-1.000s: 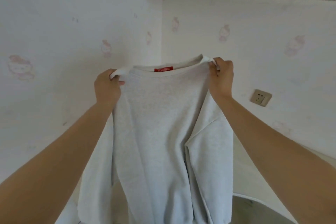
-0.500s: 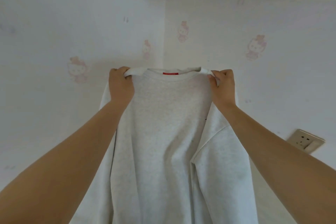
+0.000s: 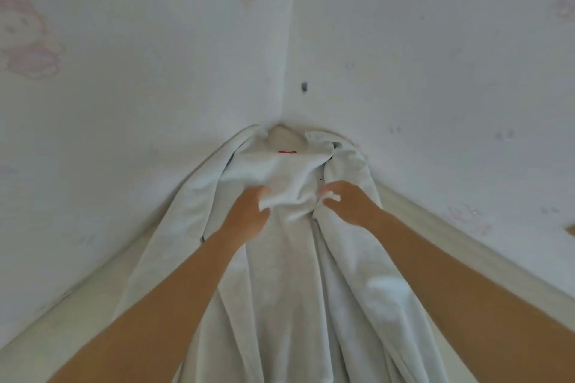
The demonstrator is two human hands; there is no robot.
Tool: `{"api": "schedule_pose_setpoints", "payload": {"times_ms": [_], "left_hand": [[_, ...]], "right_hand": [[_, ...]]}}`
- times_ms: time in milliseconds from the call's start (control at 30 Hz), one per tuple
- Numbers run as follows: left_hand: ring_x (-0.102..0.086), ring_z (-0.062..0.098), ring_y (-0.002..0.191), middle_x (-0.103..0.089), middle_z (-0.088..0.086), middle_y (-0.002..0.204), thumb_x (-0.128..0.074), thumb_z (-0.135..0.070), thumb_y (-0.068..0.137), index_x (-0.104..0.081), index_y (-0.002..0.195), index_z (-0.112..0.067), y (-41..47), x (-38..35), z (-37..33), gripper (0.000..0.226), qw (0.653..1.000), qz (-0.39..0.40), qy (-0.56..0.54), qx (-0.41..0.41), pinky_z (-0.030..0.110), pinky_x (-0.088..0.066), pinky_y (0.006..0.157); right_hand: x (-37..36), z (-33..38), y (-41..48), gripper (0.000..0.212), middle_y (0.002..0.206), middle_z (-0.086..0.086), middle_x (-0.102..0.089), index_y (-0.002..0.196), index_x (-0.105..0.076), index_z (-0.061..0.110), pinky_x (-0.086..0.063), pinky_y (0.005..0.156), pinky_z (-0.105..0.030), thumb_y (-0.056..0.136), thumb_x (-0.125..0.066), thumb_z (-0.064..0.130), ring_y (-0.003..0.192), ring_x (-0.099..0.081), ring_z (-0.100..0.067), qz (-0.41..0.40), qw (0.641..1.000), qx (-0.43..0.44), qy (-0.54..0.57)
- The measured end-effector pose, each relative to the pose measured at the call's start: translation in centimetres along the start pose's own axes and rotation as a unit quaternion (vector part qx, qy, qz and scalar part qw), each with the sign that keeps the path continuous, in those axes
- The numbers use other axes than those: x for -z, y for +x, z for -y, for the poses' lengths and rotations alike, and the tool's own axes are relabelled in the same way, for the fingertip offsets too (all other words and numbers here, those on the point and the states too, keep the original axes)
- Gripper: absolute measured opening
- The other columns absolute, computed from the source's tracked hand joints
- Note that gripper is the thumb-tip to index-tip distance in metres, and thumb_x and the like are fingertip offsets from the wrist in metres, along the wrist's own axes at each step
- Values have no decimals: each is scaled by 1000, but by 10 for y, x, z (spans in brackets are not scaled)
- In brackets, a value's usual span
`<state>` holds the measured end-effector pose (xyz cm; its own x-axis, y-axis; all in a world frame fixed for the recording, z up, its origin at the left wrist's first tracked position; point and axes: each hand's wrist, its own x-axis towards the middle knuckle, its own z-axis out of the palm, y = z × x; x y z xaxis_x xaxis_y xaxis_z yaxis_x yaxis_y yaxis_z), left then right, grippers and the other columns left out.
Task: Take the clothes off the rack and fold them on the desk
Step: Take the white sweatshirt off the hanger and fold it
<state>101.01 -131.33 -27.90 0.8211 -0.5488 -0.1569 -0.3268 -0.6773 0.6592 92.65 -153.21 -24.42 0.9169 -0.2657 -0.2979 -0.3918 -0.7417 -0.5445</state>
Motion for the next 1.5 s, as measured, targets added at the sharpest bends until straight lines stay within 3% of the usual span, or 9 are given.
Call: {"api": "schedule_pose_setpoints", "payload": {"times_ms": [233, 367, 500, 567, 700, 933, 1167, 1333, 1500], "left_hand": [[-25, 19, 144, -26, 1, 156, -52, -22, 95, -39, 145, -19, -147, -115, 35, 51, 989, 117, 92, -2, 28, -17, 117], [-36, 26, 140, -31, -2, 155, -46, -47, 88, -44, 141, -28, -224, -147, 43, 56, 964, 161, 210, 4, 39, -9, 118], [-39, 28, 135, -37, -4, 152, -34, -64, 83, -40, 142, -37, -270, -159, 36, 64, 942, 151, 298, 31, 57, -21, 109], [-23, 27, 142, -24, -5, 158, -30, -70, 83, -29, 146, -43, -281, -158, 39, 69, 941, 155, 297, 48, 62, -29, 105], [23, 16, 142, 30, -16, 150, -35, -76, 82, 14, 144, -51, -295, -156, 36, 83, 952, 136, 266, 67, 51, 2, 117], [-29, 21, 141, -29, 1, 153, -62, -21, 90, -25, 150, -32, -315, -153, 33, 71, 978, 57, 191, 57, 34, -26, 115], [-42, 26, 135, -46, 3, 145, -58, 3, 79, -41, 145, -25, -335, -148, 42, 74, 946, 38, 320, 28, 41, -40, 101], [-37, 23, 136, -39, 0, 147, -54, -3, 85, -38, 145, -27, -346, -141, 51, 66, 926, 15, 373, 58, 37, -40, 96], [-52, 30, 108, -46, 5, 129, -48, 7, 84, -52, 132, -15, -355, -120, 65, 53, 975, -47, 190, 108, 42, -49, 85]], "right_hand": [[-110, -55, -117, 44, 150, 3, -35, 142, -38, 29, -23, 106, -16, 99, -49, 26, 138, -34, -13, 127, 992, 14, 16], [-135, -101, -176, 71, 162, 4, 1, 152, -1, 37, -4, 120, -36, 97, -46, 44, 149, 0, -19, 121, 982, 12, -144], [-114, -154, -203, 68, 160, 2, 20, 149, 5, 48, 11, 115, -53, 95, -36, 56, 145, 22, -32, 132, 954, -40, -265], [-92, -181, -202, 62, 161, 1, 12, 149, 0, 49, 7, 116, -57, 96, -33, 52, 146, 14, -37, 120, 945, -100, -287], [-48, -236, -217, 60, 162, -2, 11, 152, -3, 41, 0, 114, -63, 101, -35, 38, 146, 8, -40, 113, 911, -243, -314], [-80, -196, -275, 48, 158, -3, -21, 147, -32, 21, -27, 115, -40, 101, -43, 31, 146, -17, -20, 19, 996, -19, -90], [-135, -135, -316, 59, 160, 9, -11, 145, -32, 40, -12, 118, -35, 91, -49, 57, 149, -4, -14, 94, 959, 205, -171], [-141, -139, -323, 48, 140, 2, -37, 126, -49, 20, -35, 105, -37, 83, -63, 38, 141, -22, -22, 80, 950, 99, -285], [-121, -171, -332, 19, 106, -11, -51, 99, -55, 6, -44, 71, -36, 81, -59, 11, 99, -56, -34, -25, 992, -60, -106]]}}
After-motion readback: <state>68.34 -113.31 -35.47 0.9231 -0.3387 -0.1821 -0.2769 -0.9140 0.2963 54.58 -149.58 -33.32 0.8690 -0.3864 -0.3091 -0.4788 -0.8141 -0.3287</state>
